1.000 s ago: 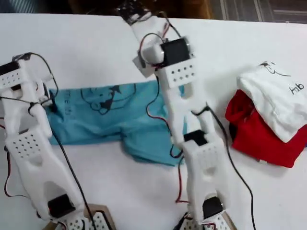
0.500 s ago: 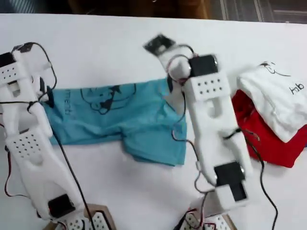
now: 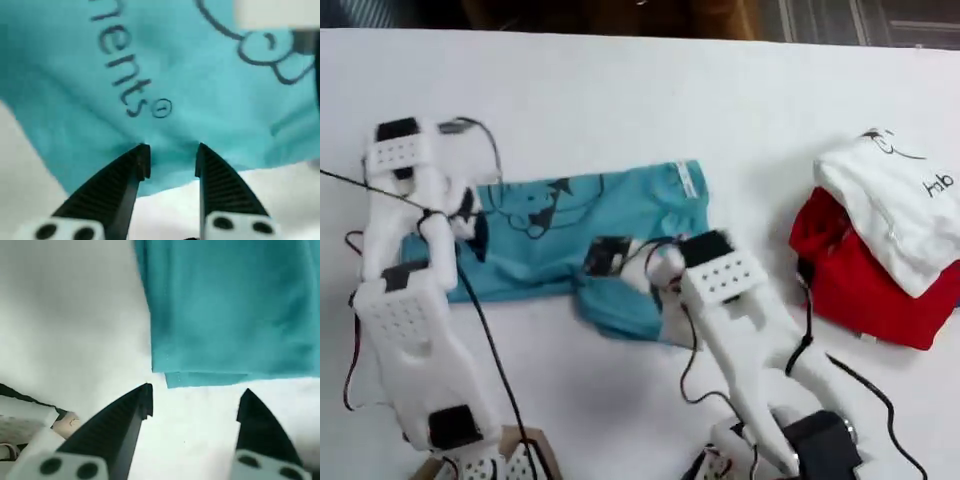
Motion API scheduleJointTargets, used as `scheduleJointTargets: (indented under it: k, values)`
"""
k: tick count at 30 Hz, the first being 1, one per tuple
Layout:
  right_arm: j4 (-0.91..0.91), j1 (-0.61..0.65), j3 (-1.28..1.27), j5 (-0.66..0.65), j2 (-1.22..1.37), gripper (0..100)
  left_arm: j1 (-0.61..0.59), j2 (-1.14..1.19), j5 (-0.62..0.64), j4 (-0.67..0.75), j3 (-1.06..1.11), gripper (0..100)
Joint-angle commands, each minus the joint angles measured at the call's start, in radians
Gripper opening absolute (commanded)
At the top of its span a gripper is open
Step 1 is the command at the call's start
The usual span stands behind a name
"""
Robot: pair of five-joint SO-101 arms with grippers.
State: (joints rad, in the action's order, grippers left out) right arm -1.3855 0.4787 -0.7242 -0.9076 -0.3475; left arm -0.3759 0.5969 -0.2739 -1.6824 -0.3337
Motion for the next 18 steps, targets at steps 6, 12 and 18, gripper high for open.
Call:
scheduleJointTargets:
  k: [6,12,18]
  values:
    - [0.173,0.125,-0.147,-0.018,-0.039,25.5,0.012,-0.129,0.074,0.324,0.36,17]
    - [0.254,0.131,-0.218,-0.02,-0.038,25.6,0.015,-0.264,0.112,0.494,0.527,17]
    - [0.344,0.105,-0.216,-0.023,0.028,25.7,0.012,-0.379,0.157,0.605,0.671,17]
